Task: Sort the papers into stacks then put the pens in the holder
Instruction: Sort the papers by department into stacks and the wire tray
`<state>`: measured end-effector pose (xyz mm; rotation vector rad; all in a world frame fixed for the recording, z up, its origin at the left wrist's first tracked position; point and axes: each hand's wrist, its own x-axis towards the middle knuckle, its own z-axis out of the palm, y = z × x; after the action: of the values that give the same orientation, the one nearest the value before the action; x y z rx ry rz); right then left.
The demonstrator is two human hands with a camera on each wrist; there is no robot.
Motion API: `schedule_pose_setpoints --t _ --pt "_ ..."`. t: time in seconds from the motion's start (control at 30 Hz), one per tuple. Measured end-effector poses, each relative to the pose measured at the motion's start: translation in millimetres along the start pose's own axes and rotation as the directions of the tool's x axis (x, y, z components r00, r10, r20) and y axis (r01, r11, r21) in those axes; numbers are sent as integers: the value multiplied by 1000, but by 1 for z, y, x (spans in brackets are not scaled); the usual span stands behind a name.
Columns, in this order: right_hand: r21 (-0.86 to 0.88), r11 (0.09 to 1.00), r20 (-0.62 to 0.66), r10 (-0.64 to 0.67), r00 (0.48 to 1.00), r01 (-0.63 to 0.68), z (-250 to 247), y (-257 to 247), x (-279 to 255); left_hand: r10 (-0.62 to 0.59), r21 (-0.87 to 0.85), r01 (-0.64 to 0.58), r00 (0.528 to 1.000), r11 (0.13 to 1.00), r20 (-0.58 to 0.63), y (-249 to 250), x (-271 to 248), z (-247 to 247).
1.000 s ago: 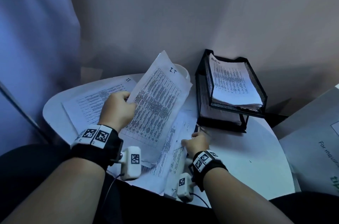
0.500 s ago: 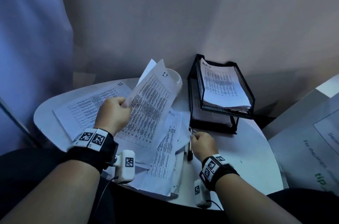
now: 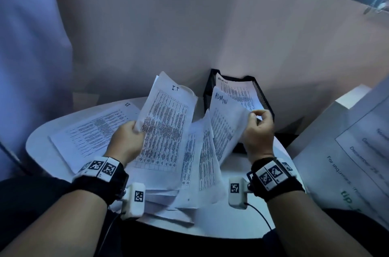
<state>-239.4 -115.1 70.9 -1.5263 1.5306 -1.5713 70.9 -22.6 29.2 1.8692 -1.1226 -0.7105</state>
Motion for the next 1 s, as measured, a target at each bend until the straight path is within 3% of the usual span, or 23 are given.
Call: schedule_pose_setpoints --t 0.1,0.33,0.43,0.57,0.73,0.8,0.93,1.0 --pt "84 992 -69 -92 993 98 -11 -35 3 33 -32 -33 999 999 0 4 -3 0" --pt "267 939 -20 -218 976 216 -36 -127 -3 104 -104 -104 995 989 -2 9 -8 -1" --pt "312 929 49 -226 973 200 -42 -153 -6 127 -144 -127 992 981 -10 11 -9 0" --pt "416 907 58 -101 993 68 -42 -158 -4 141 -163 -141 990 977 -8 13 -9 1" --pt "351 919 113 147 983 -178 -29 -118 0 114 -322 -85 991 943 71 14 -10 -3" --pt "291 911 111 270 956 -291 -21 -85 1 73 -388 -15 988 922 136 17 -11 -1" --pt "367 759 153 522 839 -539 -3 -27 -8 38 -465 127 943 876 330 25 -21 7" --pt "357 714 176 582 794 -603 7 -14 -19 3 -434 187 916 881 401 21 -24 10"
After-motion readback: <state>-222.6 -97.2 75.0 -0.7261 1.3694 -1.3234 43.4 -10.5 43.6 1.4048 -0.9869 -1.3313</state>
